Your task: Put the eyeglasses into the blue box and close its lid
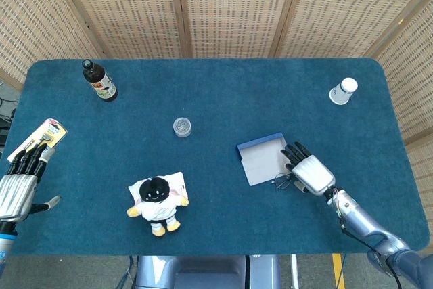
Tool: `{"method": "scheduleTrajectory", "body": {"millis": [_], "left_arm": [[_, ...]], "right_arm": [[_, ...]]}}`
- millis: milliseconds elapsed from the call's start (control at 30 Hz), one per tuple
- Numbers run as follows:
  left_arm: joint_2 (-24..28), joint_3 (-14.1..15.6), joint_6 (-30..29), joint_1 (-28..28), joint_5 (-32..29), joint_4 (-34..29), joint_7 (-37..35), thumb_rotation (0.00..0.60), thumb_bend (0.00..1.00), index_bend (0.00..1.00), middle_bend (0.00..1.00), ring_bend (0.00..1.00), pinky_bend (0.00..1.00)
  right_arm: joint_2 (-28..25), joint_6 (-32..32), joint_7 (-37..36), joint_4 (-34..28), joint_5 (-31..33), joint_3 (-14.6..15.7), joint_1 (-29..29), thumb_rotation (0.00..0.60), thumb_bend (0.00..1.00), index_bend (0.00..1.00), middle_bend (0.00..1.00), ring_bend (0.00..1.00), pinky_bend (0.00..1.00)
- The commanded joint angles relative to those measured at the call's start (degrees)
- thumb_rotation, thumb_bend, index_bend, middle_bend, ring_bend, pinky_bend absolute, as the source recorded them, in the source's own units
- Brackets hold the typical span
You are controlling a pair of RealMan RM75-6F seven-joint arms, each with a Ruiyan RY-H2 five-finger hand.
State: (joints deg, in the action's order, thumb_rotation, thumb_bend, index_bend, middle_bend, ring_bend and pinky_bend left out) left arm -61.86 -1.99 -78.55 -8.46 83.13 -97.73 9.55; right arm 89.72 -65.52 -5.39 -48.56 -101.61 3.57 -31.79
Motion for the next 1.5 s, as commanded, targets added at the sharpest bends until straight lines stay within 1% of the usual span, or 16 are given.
{"method": "scheduleTrajectory", "body": {"millis": [33,433,600,833,1000,1233,1500], "left_arm": [[0.01,0.03,0.08,-0.05,-0.06,-0.02,0.05,0.600,0.00,0.00,0.00,0.00,0.00],[0.12,0.11,0.33,-0.28,-0.50,-0.04,-0.03,0.600,0.00,0.00,0.00,0.00,0.00],[0.15,0.15,0.36,-0.33,-0.61,0.01,-0.12,0.600,0.00,0.00,0.00,0.00,0.00],[0.13,0.20,0.50,-0.45,-0.77,0.07,-0.15,0.600,0.00,0.00,0.00,0.00,0.00],[0.14,0.23,0.60,-0.53,-0.90,0.02,-0.09,0.600,0.00,0.00,0.00,0.00,0.00],[0.24,0.24,0.81,-0.66,-1.18,-0.07,-0.07,0.600,0.00,0.00,0.00,0.00,0.00],[0.35,0.13,1.29,-0.88,-1.73,0.16,-0.49,0.600,0.00,0.00,0.00,0.00,0.00]], "right_arm": [[0.12,0.08,0.01,0.27,0.15,0.19,-0.20,0.600,0.41,0.42,0.12,0.00,0.06],[1.09,1.62,-0.18,1.01,1.30,1.29,-0.91,0.600,0.41,0.46,0.12,0.00,0.06],[1.50,1.47,-0.51,1.40,1.75,1.47,-0.96,0.600,0.42,0.52,0.13,0.00,0.06],[2.17,0.52,-1.01,2.25,2.07,1.63,-0.82,0.600,0.48,0.59,0.15,0.00,0.08],[1.89,-0.88,-0.88,1.89,1.84,1.51,-1.12,0.600,0.52,0.60,0.15,0.00,0.09],[-0.18,-1.52,0.50,-2.11,2.50,-0.24,-2.79,0.600,0.52,0.60,0.15,0.00,0.09],[-2.68,0.98,3.97,-9.10,4.49,-3.57,-6.28,0.600,0.52,0.60,0.15,0.00,0.10]]}}
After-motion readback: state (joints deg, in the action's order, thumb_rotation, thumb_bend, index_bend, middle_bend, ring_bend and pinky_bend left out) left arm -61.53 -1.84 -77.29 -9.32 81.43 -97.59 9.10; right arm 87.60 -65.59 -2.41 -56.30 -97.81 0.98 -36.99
